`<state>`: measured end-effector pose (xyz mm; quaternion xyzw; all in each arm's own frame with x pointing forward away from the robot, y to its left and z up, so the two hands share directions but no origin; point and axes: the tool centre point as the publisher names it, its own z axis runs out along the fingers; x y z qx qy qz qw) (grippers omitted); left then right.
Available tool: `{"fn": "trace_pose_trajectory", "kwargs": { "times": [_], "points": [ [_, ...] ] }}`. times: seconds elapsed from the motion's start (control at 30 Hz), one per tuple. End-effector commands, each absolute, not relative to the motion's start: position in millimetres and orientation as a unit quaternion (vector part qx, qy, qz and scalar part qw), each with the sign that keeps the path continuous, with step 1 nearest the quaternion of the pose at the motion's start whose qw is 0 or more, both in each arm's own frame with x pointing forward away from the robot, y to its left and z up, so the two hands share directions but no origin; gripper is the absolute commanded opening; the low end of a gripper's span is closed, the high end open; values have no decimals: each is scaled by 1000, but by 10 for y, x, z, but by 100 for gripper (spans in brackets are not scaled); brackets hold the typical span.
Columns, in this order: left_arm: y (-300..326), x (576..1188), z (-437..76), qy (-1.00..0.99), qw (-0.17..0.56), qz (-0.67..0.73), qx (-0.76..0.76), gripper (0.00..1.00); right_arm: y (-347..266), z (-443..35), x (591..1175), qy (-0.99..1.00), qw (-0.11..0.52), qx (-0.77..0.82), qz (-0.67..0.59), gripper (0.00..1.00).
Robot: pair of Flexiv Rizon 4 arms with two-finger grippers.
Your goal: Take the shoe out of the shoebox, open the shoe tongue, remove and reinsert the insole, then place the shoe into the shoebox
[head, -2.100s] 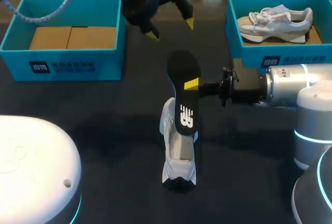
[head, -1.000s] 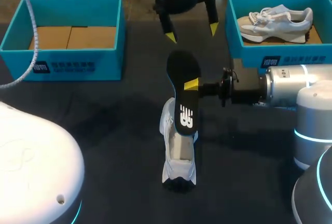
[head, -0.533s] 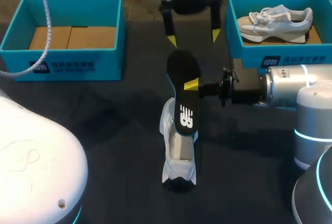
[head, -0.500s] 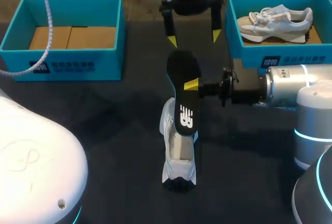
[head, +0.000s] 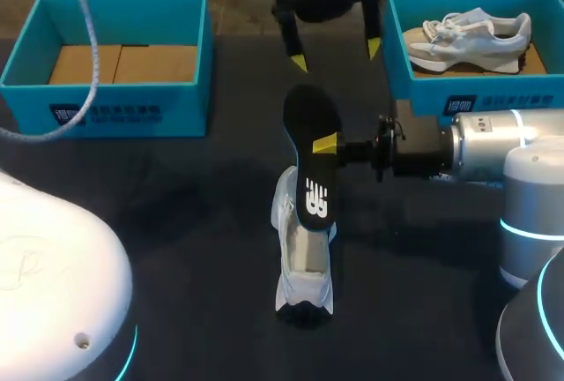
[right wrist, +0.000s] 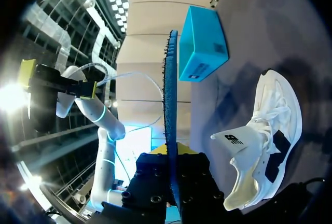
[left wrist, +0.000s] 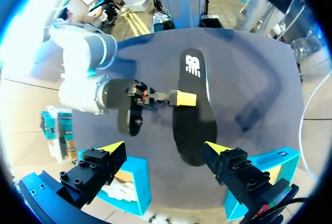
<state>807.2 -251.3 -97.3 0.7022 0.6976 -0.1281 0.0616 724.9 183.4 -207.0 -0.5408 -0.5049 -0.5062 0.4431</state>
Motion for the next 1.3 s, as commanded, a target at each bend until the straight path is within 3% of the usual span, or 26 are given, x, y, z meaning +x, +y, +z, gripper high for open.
{"fn": "trace_pose_trajectory", "kwargs": {
  "times": [0.03, 0.37, 0.8, 1.07, 1.3],
  "points": [
    [-2188, 7945, -1014, 674, 164, -206, 690, 100, 1851, -2076, 7250, -505, 442, -542, -506, 0],
    [-1944, 7725, -1090, 648, 287, -304, 637, 100, 1851, -2076, 7250, -505, 442, -542, -506, 0],
    [-1944, 7725, -1090, 648, 287, -304, 637, 100, 1851, -2076, 7250, -505, 442, -542, -506, 0],
    [-1599, 7705, -1299, 607, 357, -352, 616, 100, 1851, -2076, 7250, -505, 442, -542, -506, 0],
    [-1505, 7654, -1412, 577, 343, -389, 631, 100, 1851, -2076, 7250, -505, 442, -542, -506, 0]
  ]
}}
